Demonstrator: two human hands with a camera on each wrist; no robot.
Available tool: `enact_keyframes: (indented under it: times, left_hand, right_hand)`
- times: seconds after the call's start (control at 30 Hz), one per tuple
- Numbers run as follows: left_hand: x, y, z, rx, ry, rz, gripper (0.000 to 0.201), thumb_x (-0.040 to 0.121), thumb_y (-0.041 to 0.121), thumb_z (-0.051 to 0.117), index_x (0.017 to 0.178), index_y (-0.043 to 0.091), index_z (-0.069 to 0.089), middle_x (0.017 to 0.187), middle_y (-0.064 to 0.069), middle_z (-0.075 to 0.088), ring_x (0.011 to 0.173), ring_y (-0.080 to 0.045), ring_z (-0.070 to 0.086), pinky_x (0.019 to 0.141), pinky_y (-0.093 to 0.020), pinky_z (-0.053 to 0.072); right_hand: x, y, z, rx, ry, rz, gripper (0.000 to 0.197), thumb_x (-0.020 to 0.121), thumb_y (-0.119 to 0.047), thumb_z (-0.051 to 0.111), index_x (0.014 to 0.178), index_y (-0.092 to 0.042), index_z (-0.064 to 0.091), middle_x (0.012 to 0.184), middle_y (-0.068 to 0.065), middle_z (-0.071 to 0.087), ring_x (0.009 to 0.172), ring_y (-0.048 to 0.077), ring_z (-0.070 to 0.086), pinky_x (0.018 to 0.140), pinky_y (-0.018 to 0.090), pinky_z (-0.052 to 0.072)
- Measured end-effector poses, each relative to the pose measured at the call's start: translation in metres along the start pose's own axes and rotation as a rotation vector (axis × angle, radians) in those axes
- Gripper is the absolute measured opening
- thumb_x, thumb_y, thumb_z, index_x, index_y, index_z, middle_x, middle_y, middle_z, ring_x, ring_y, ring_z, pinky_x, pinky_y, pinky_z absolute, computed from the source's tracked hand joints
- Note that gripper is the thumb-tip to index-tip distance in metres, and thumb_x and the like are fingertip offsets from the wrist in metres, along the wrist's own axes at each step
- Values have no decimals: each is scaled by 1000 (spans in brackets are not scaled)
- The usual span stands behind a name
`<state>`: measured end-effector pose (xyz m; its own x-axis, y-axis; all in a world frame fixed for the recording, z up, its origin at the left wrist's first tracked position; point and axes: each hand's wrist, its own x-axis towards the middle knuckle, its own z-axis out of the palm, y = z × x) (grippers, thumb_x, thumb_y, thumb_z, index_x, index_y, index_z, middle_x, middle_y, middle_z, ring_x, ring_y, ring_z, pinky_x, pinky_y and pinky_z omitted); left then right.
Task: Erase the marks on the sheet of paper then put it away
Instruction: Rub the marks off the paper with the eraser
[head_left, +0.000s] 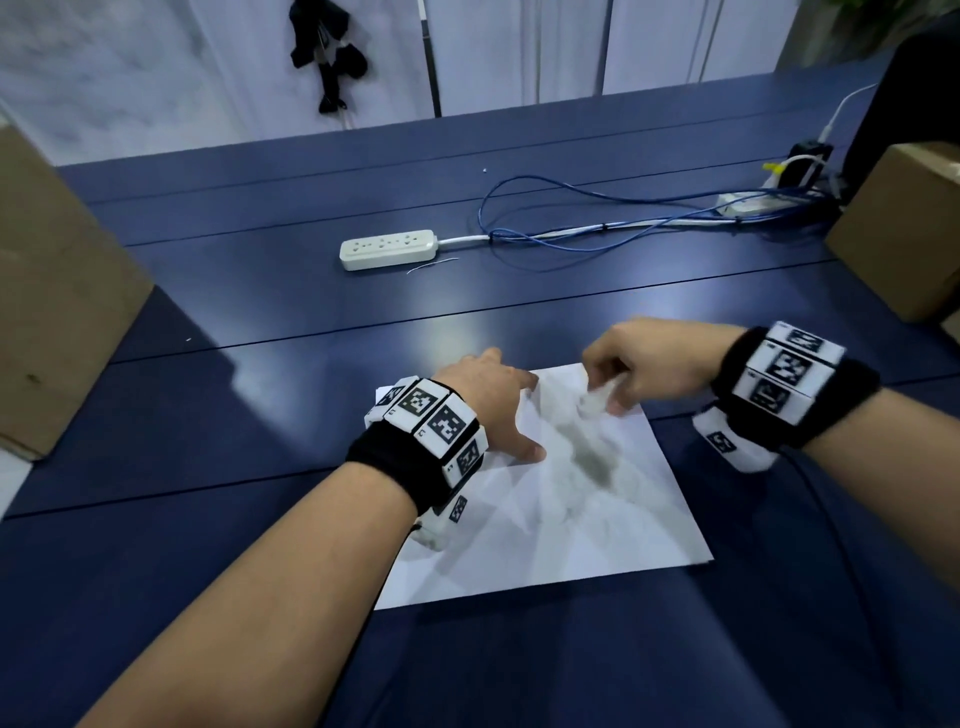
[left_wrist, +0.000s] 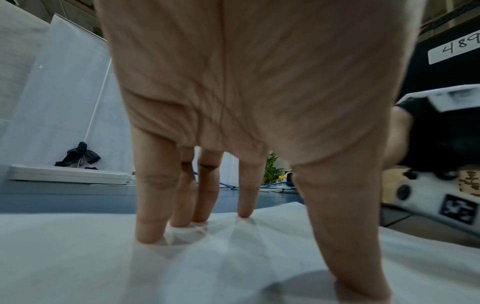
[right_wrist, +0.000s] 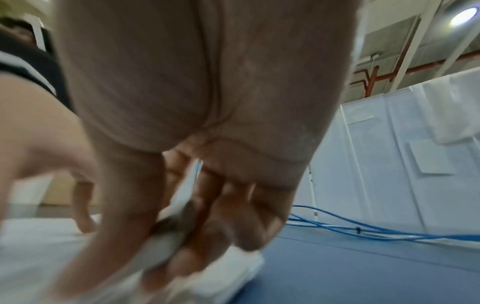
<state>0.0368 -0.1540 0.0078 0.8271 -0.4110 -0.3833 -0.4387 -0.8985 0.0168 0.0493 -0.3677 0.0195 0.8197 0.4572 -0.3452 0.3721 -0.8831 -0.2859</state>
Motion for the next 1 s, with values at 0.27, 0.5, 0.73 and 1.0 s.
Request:
enact_keyframes:
  times: [0.27, 0.5, 0.73, 1.0]
  left_hand:
    - [0, 1, -2, 17, -24, 1, 93, 71, 71, 68, 149, 39, 30, 126, -4, 42, 118, -27, 47, 90, -41, 49]
    - [2, -1, 1, 14, -8, -7, 95, 69, 71, 69, 150, 39, 29, 128, -2, 42, 120, -26, 48, 92, -42, 49]
    - [-1, 1, 0, 7, 1, -7, 90, 69, 71, 69, 146, 41, 35, 122, -3, 44, 115, -26, 49, 89, -41, 50]
    - [1, 1, -1, 2, -6, 7, 93, 69, 71, 70, 148, 38, 34, 124, -4, 44, 116, -27, 50, 88, -39, 47]
  right_hand:
    - [13, 6, -9, -50, 202, 96, 16, 76, -29, 74, 85, -22, 63, 73, -10, 60, 77, 18, 58, 67, 30, 45]
    - [-15, -9, 5, 50, -180, -56, 24, 69, -12, 79, 72, -30, 63, 74, -9, 69, 65, 2, 58, 59, 13, 43]
    - [11, 0, -8, -74, 186, 75, 18, 75, -24, 76, 79, -27, 59, 72, -11, 59, 73, 17, 56, 62, 26, 36]
    - [-7, -9, 1, -51, -14, 19, 19, 70, -20, 79, 80, -30, 66, 69, -10, 61, 66, 2, 54, 58, 20, 39]
